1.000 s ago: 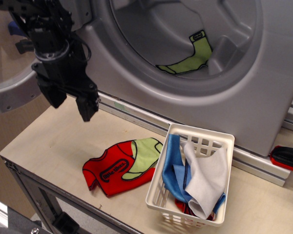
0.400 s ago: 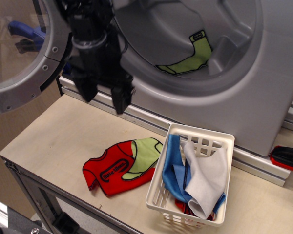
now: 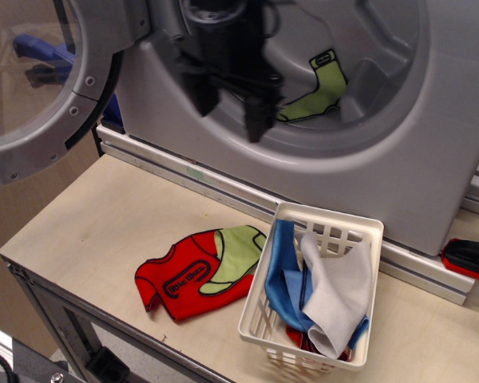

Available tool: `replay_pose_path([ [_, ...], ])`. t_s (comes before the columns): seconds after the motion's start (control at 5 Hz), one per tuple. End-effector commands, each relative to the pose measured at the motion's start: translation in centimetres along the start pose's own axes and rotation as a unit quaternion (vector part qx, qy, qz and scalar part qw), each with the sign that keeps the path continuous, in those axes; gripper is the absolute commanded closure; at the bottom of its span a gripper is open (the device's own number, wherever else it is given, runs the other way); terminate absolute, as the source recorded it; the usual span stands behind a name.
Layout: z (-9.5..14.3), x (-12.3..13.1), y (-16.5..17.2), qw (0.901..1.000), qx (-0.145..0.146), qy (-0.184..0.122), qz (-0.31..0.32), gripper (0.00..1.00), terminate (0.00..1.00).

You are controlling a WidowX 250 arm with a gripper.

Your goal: Take clothes out of laundry machine

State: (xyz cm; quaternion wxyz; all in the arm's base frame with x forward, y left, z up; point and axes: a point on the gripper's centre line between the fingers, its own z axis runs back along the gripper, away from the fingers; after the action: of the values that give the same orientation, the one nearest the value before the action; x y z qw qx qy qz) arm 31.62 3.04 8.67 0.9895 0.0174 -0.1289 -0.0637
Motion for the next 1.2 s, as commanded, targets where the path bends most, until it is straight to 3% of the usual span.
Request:
replay_pose_path([
  [0.0, -1.3, 4.3, -0.4, 0.9922, 0.033, -0.091, -0.078, 0.00, 0.00],
  [0.2, -2.3, 6.0, -0.1, 0.9881, 0.026, -0.121, -0.092, 0.00, 0.00],
  [0.6, -2.7, 8.9, 0.4, 0.9806, 0.025, -0.138, -0.137, 0.00, 0.00],
  [1.0, -5.6, 10.2, 0.6, 0.9780, -0.033, -0.150, -0.141, 0.00, 0.00],
])
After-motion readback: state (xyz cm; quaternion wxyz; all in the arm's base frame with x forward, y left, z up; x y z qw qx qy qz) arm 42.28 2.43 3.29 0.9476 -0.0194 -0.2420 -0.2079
